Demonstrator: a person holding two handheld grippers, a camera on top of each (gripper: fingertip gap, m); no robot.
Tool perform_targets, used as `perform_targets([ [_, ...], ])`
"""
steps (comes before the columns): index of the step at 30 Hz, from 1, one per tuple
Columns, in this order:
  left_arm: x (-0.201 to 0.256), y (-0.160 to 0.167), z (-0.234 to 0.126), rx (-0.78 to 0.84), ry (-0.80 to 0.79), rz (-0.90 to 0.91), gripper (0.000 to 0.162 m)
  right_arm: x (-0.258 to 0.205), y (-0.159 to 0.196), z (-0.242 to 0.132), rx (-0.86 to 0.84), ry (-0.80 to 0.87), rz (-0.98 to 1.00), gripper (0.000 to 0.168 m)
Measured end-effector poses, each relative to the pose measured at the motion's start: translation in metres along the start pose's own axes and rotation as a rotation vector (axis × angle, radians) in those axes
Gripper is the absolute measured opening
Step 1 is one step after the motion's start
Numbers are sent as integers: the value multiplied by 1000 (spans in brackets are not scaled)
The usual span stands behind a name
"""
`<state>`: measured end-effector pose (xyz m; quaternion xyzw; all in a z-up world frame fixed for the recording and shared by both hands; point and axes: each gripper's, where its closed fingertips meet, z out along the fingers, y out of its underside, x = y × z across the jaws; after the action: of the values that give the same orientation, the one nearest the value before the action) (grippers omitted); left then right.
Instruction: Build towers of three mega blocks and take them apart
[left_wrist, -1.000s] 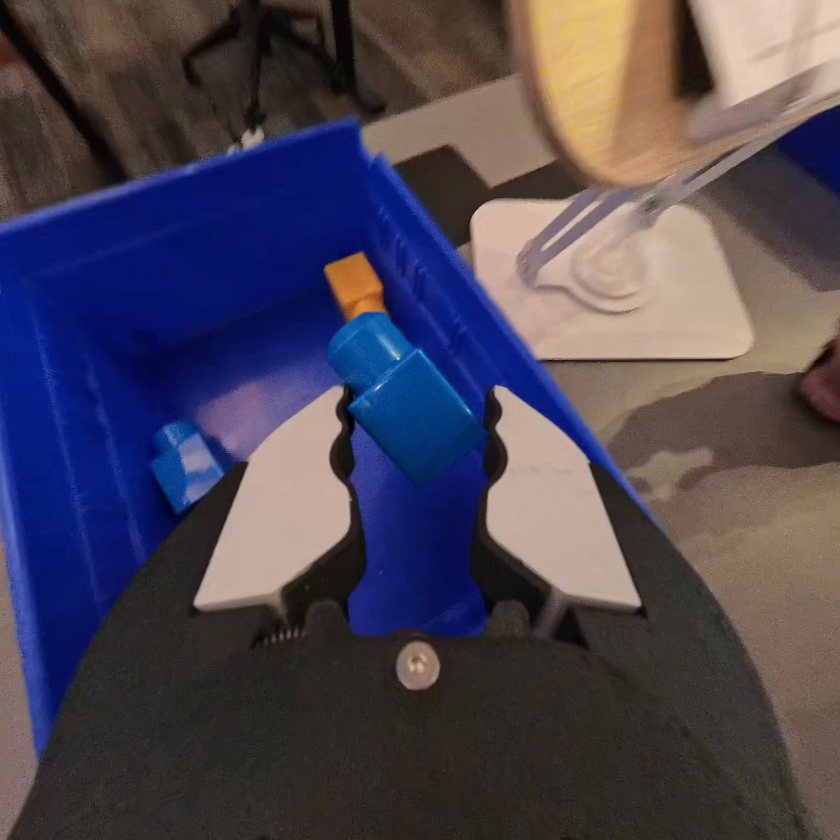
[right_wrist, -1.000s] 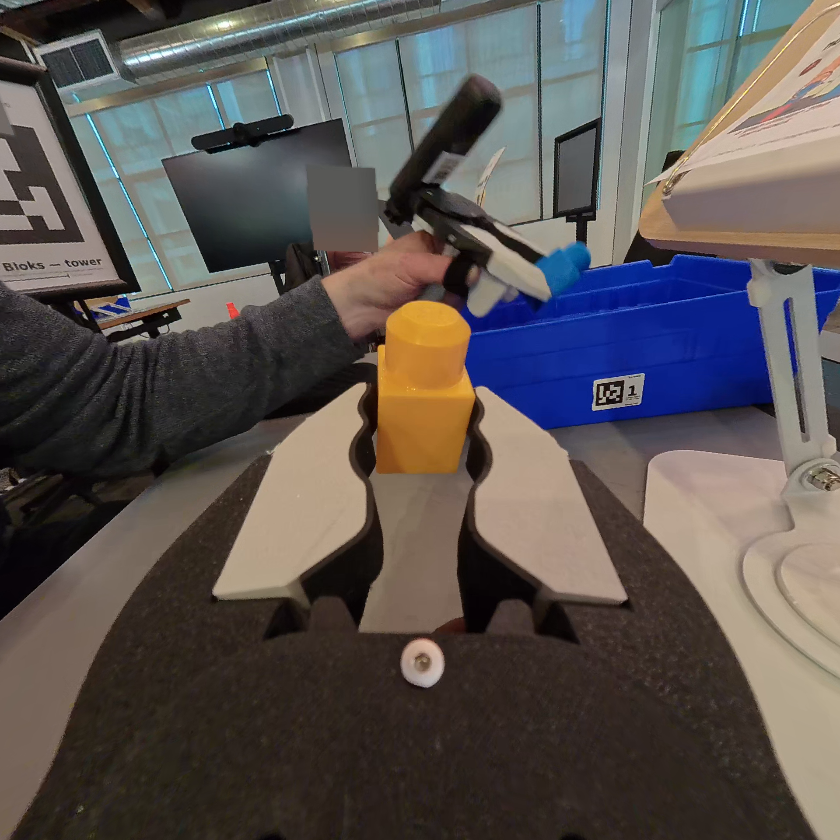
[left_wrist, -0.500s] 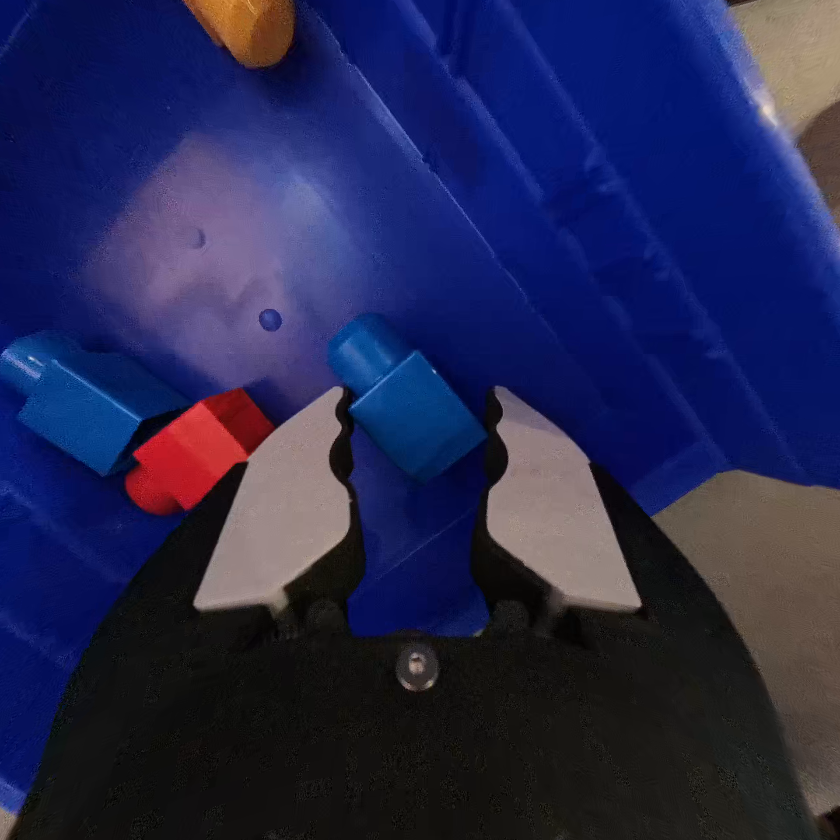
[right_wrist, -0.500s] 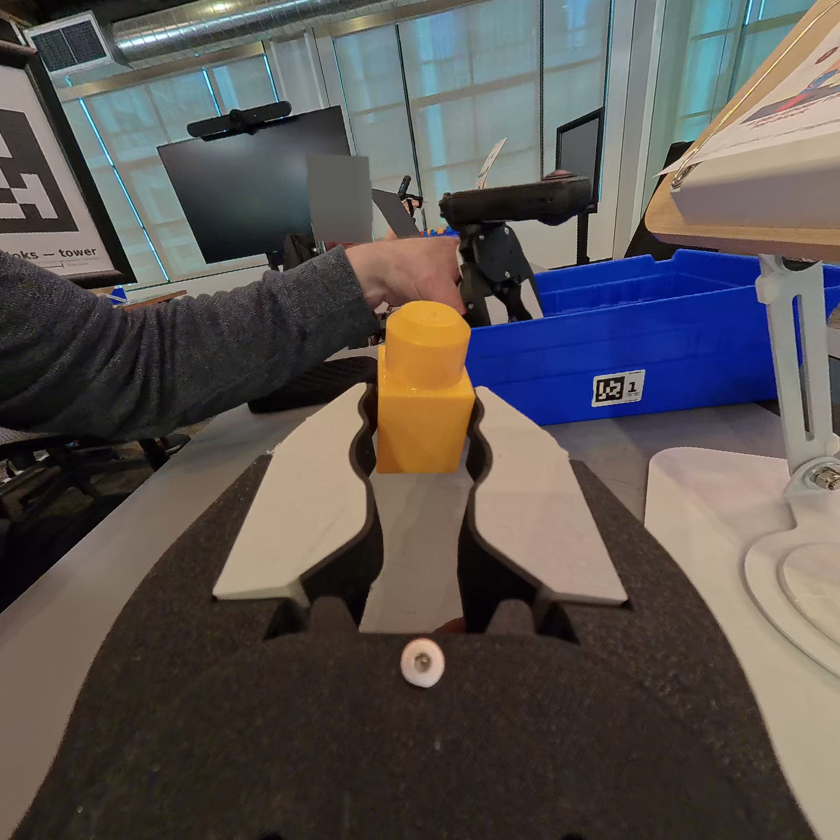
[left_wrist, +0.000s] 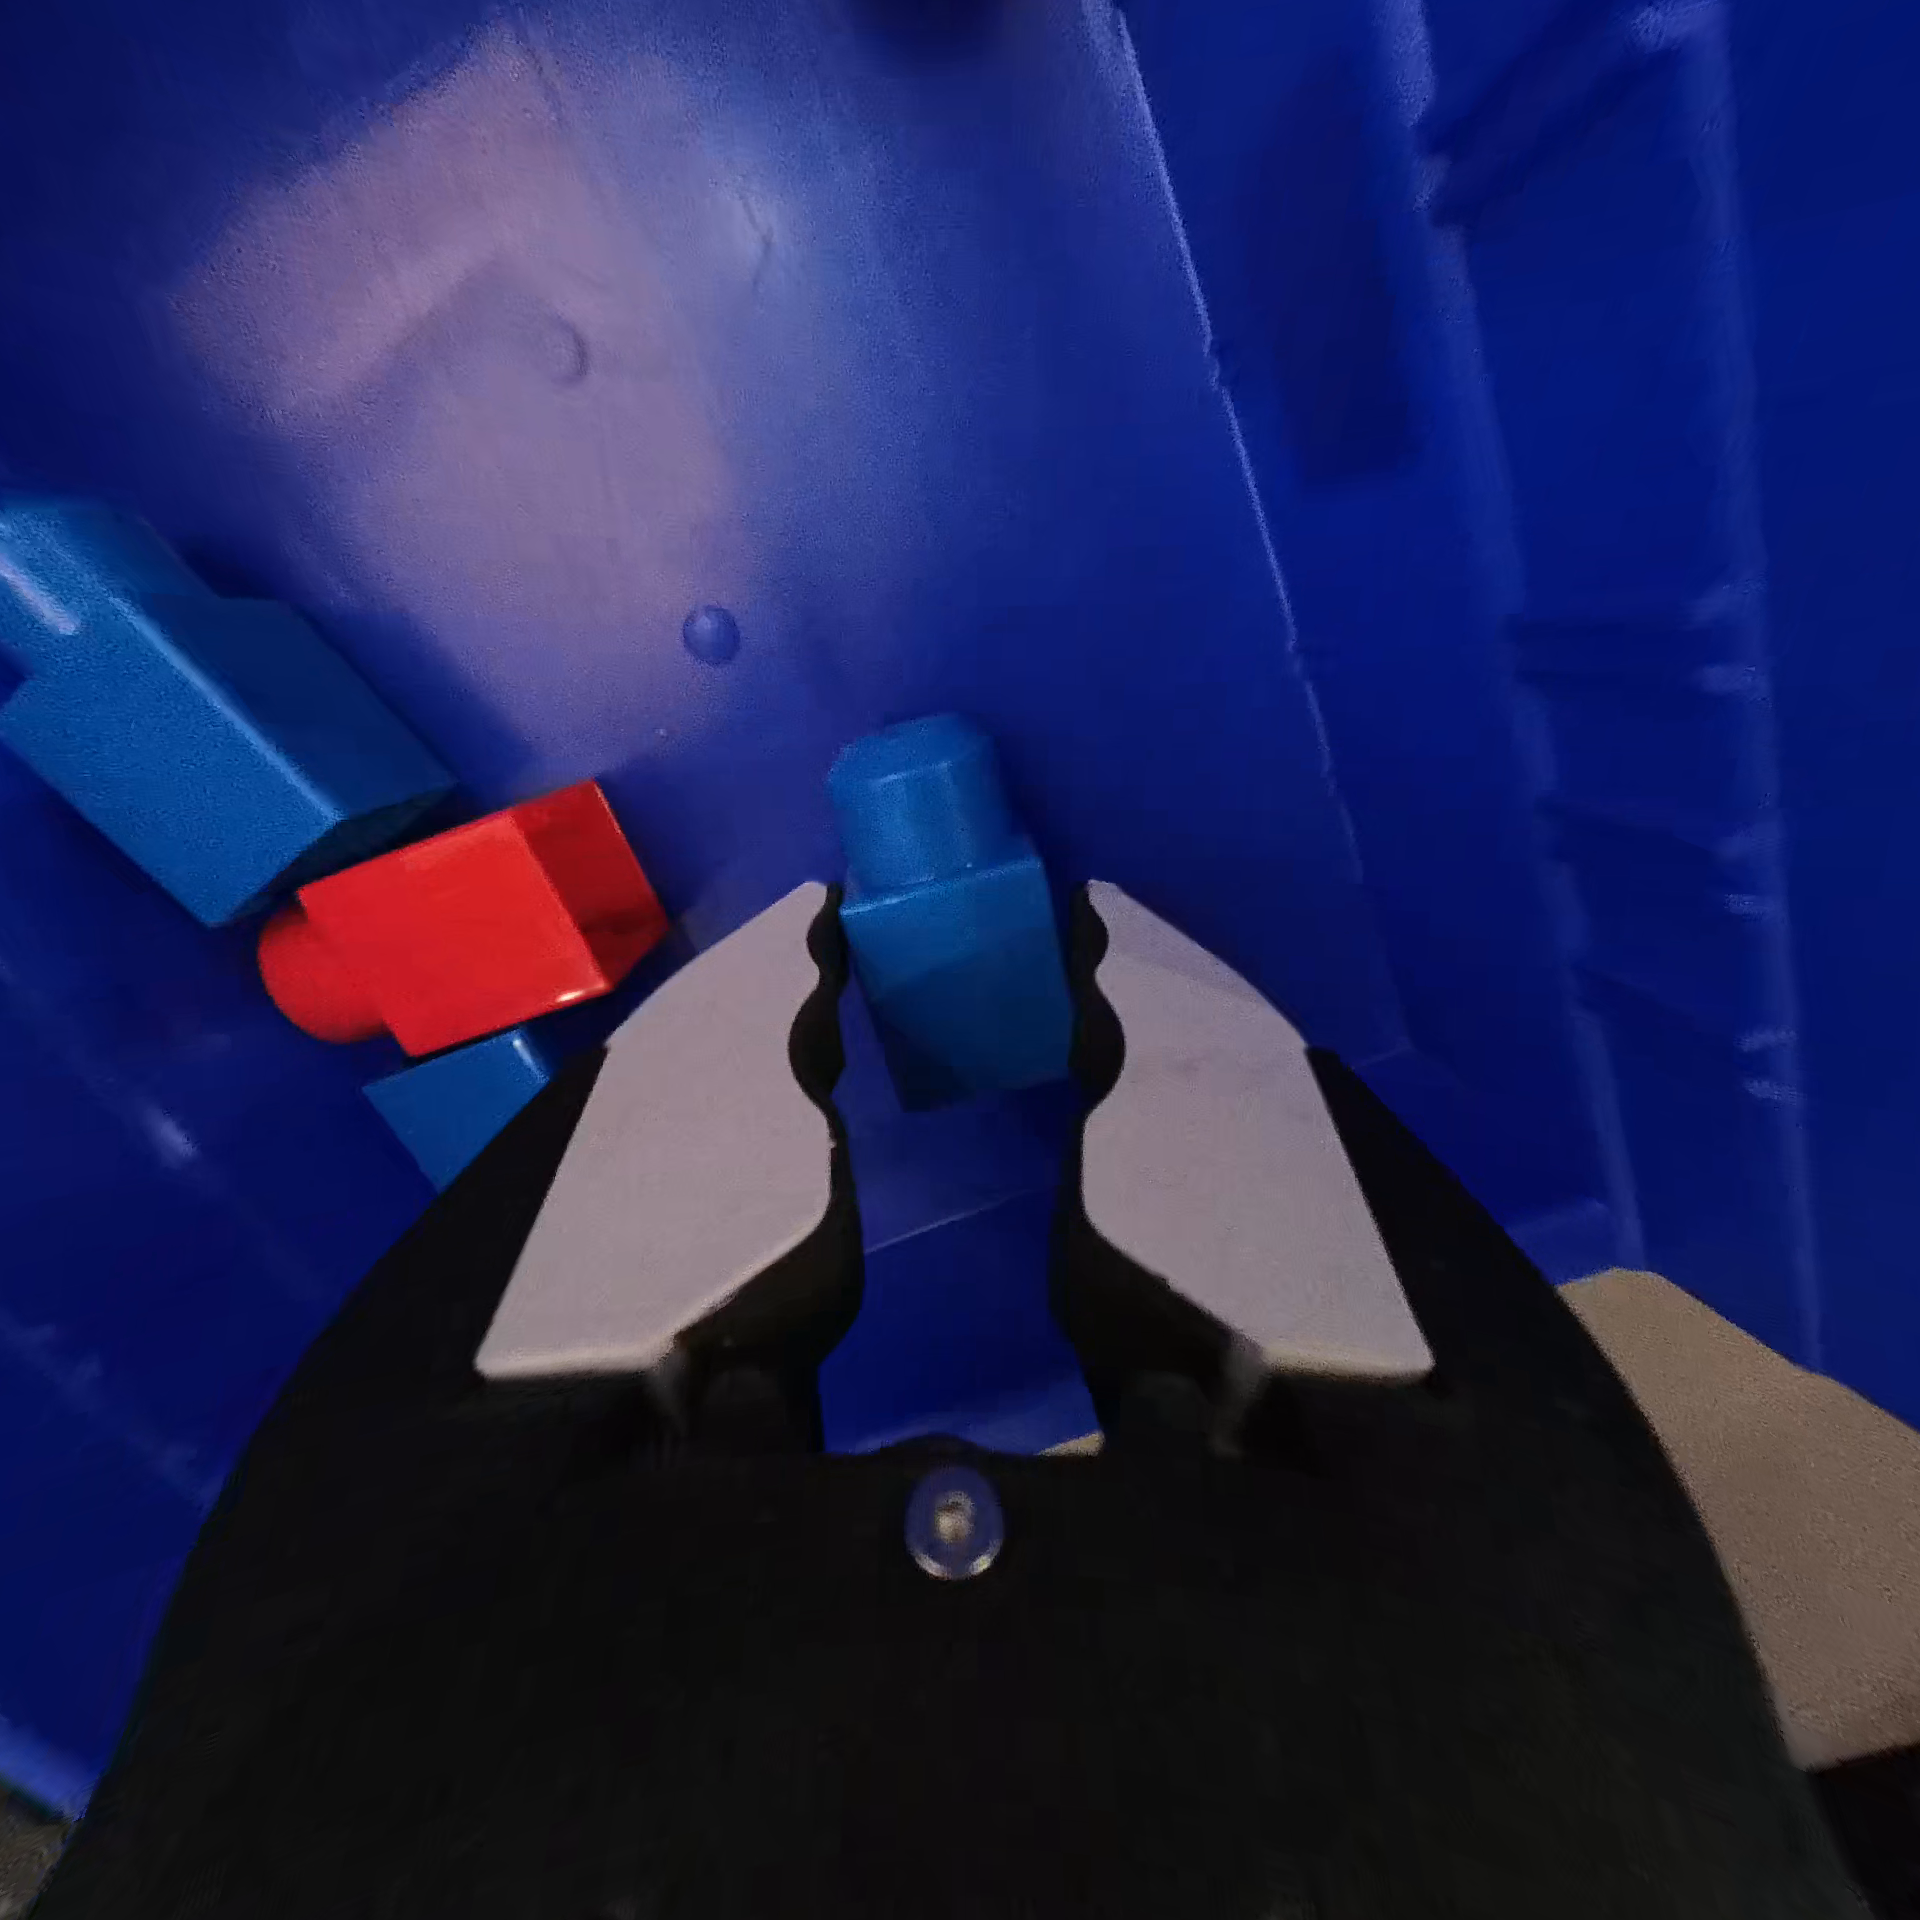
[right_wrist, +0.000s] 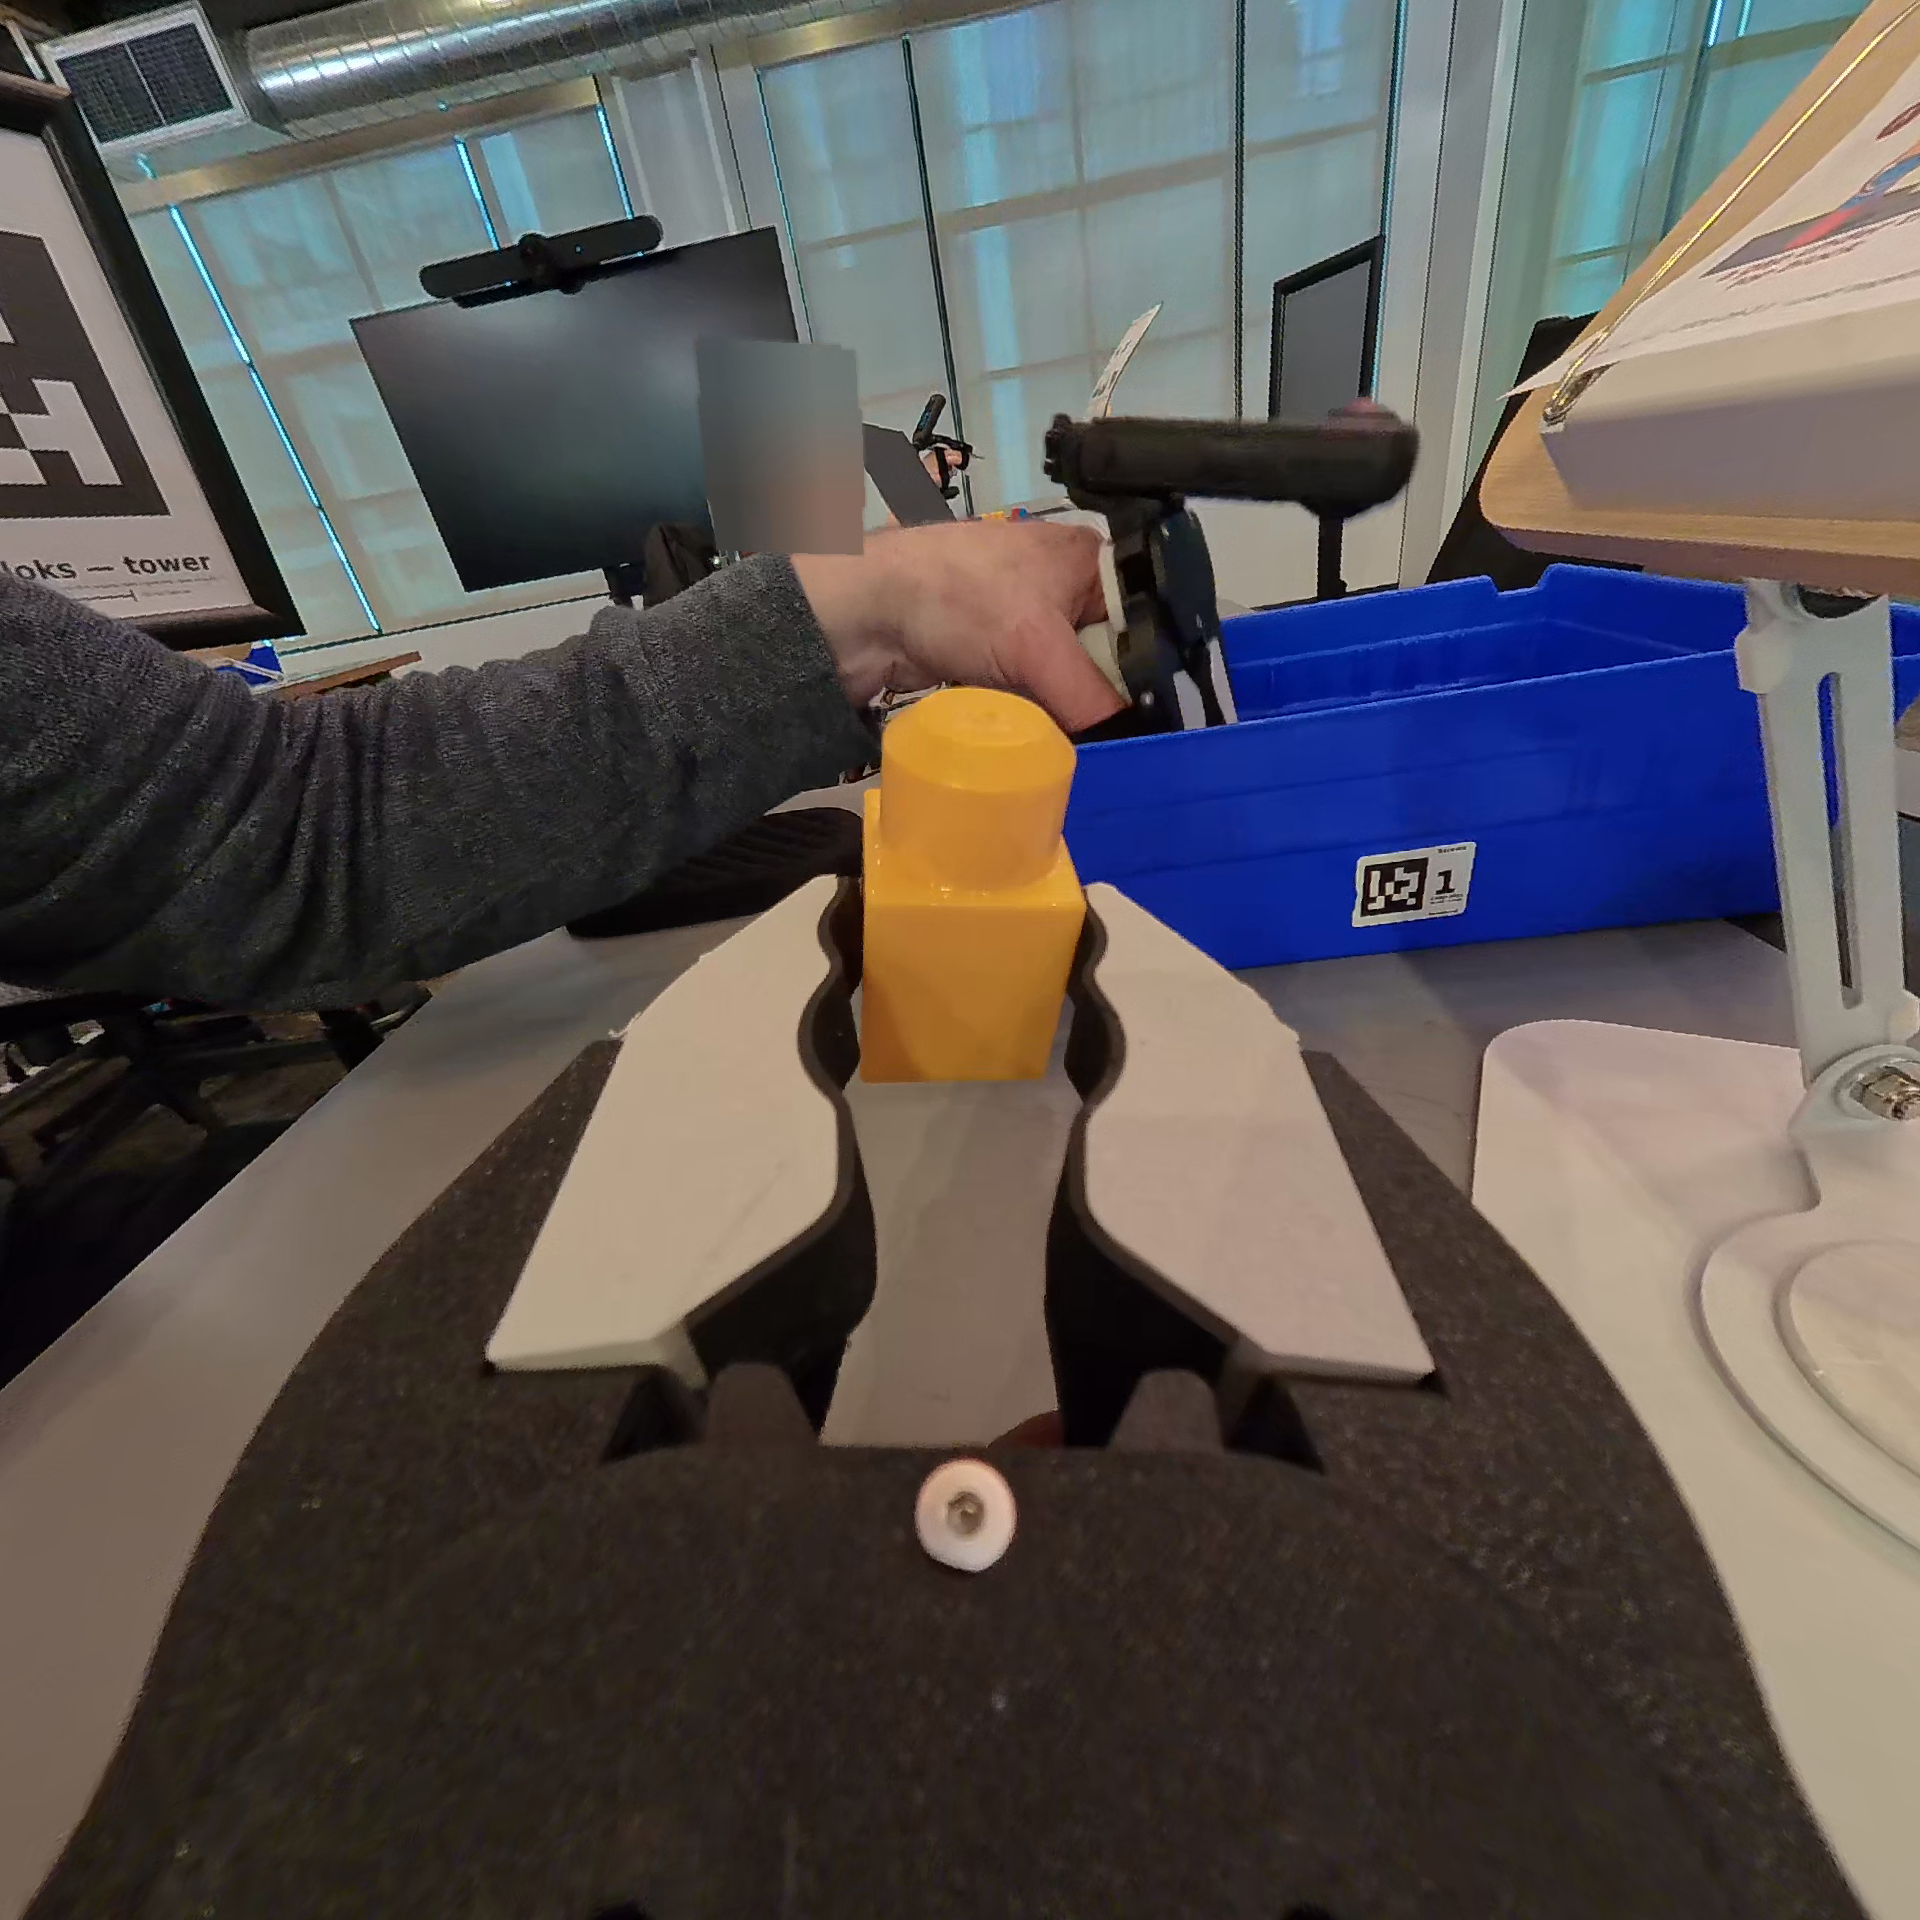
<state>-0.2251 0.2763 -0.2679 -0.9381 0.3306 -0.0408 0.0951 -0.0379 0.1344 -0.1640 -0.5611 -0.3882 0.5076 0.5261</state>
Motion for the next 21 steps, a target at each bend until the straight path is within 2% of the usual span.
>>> perform_targets([
  [2,-5,-11,-19,128,-34,-37,40,0,1,0,-5,1,0,37],
  [5,15,-39,-71,460,-41,69,39,1,2,1,-19,5,8,37],
  [8,81,-61,-134,844,155,217,39,2,5,3,-37,6,17,37],
  [11,150,-62,-175,1107,423,334,39,1,9,5,-70,-1,27,37],
  [13,186,-58,-181,1169,586,397,39,-1,11,6,-87,-8,26,37],
  [16,218,-58,-171,1187,735,420,39,-2,15,8,-117,-10,23,37],
  [19,237,-59,-157,1190,832,411,38,-3,18,9,-134,-15,21,37],
  [21,243,-60,-146,1179,842,406,38,-3,18,9,-135,-18,24,37],
])
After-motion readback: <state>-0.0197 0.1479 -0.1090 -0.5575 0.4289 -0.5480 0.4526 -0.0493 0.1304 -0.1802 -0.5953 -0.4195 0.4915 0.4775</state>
